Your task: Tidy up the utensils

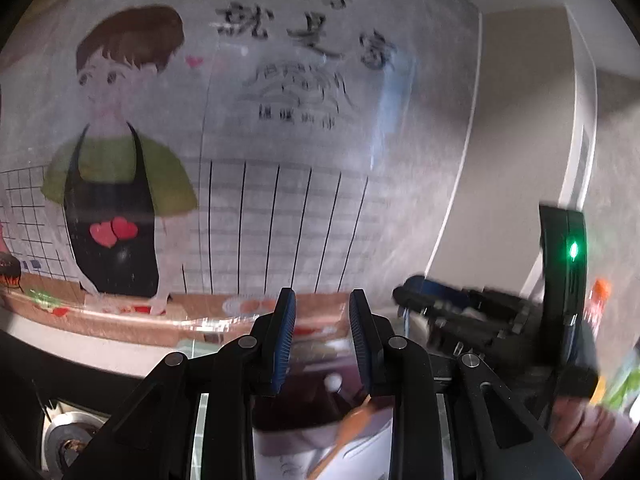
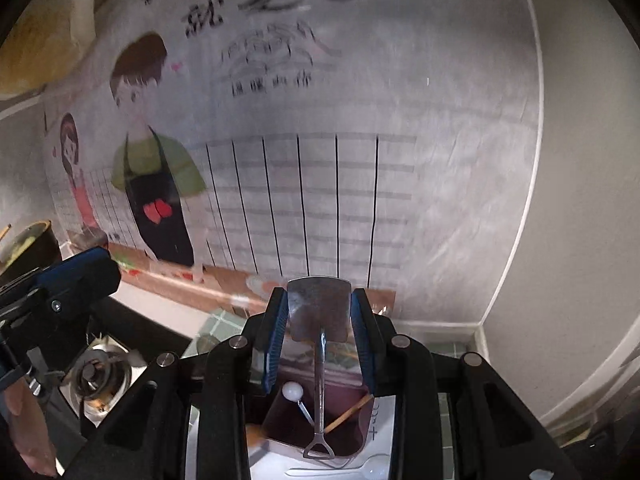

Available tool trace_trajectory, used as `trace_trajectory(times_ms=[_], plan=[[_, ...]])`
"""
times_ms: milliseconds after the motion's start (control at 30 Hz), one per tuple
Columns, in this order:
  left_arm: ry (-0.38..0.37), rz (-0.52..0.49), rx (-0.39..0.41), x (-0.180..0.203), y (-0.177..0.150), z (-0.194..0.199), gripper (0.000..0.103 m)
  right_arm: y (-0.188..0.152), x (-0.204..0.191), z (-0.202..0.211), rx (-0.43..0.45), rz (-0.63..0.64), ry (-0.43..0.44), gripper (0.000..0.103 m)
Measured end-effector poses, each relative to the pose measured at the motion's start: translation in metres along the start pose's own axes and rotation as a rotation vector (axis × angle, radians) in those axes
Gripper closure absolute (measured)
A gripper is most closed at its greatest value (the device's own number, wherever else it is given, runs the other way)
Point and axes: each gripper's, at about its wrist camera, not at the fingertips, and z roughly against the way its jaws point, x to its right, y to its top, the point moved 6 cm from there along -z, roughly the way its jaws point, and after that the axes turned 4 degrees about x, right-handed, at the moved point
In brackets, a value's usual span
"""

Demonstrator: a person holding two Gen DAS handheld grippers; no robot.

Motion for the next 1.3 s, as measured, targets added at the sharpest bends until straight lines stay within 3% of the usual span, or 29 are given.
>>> trace_trajectory(times_ms=[200, 300, 367, 467, 567, 700, 900, 1100, 1233, 1300], plan=[[-0.06, -0.074, -0.162, 0.012, -0.069, -0.012, 0.073, -0.019, 0.008, 0.01, -0.041, -0.016, 0.015, 0.073], [-0.134, -0.118, -0.283, 0.028, -0.112, -0.018, 0.065, -0.027, 0.015, 0.025, -0.059, -0.019, 0.016, 0.073], [-0.186, -0.197, -0.354, 0.044, -0.14, -0.026, 0.061, -0.033, 0.02, 0.036, -0.074, -0.02, 0.014, 0.073], [-0.263, -0.311, -0.434, 0.068, -0.17, -0.037, 0.061, -0.044, 0.027, 0.052, -0.094, 0.001, -0.012, 0.073], [-0.402, -0.35, -0.552, 0.093, -0.195, -0.051, 0.061, -0.058, 0.033, 0.065, -0.121, 0.022, -0.039, 0.073], [-0.457, -0.404, -0.676, 0.116, -0.219, -0.081, 0.061, -0.076, 0.045, 0.077, -0.156, 0.009, -0.067, 0.073], [-0.383, -0.511, -0.744, 0.134, -0.247, -0.119, 0.061, -0.098, 0.064, 0.089, -0.196, -0.023, -0.101, 0.073], [-0.305, -0.485, -0.757, 0.135, -0.256, -0.135, 0.061, -0.113, 0.081, 0.1, -0.216, -0.047, -0.136, 0.073], [-0.268, -0.443, -0.732, 0.132, -0.258, -0.131, 0.066, -0.118, 0.091, 0.106, -0.219, -0.085, -0.139, 0.073], [-0.245, -0.422, -0.721, 0.13, -0.258, -0.127, 0.074, -0.12, 0.092, 0.108, -0.218, -0.088, -0.14, 0.073]])
